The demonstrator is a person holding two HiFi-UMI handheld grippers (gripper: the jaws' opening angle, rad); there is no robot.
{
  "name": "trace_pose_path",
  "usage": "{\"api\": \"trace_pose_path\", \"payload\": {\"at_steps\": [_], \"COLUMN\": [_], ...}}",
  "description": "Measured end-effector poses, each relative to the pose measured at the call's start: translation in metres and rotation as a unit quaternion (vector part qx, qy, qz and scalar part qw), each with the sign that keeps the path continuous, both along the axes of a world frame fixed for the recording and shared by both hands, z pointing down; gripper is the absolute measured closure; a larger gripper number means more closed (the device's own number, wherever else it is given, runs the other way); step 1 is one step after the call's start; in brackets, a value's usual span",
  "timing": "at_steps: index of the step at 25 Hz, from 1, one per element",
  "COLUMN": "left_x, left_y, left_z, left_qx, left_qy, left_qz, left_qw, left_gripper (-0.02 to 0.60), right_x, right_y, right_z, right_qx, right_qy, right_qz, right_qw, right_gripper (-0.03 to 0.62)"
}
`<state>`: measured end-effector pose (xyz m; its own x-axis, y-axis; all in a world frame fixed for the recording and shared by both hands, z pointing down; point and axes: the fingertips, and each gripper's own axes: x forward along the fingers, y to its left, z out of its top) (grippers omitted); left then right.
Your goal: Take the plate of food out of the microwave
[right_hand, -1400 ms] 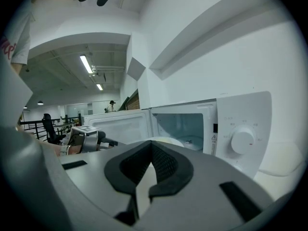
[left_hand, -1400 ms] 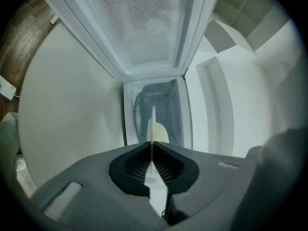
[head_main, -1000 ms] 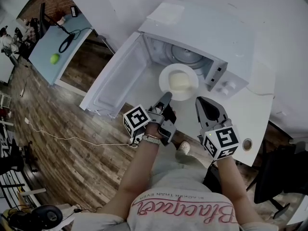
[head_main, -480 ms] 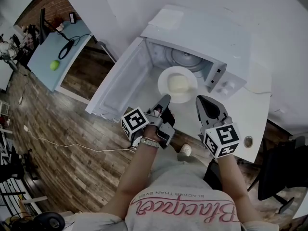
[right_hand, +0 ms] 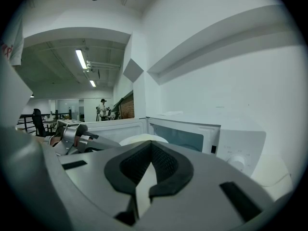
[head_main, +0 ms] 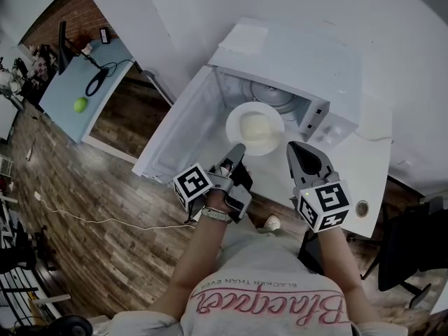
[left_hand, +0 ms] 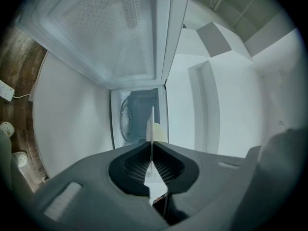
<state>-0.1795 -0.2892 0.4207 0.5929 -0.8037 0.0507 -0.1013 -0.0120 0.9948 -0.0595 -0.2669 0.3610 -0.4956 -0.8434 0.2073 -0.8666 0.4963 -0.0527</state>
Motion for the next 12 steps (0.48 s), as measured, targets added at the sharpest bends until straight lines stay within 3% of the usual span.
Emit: {"api": "trace_pose_path", "payload": {"at_steps": [12], "left_x": [-0.002], "left_y": [-0.011], "left_z": [-0.027], "left_qx": [0.001], "left_qy": [0.018], "left_qz": [0.005], "left_qw": [0.9998], "left_gripper": [0.563], "right_x": [-0.003], "right_y": [-0.013], "right_z": [-0.017], "right_qx": [-0.001], "right_qy": [-0.007], "right_qz": [0.014], "right_qw": [1.000], "right_gripper": [0.583]}}
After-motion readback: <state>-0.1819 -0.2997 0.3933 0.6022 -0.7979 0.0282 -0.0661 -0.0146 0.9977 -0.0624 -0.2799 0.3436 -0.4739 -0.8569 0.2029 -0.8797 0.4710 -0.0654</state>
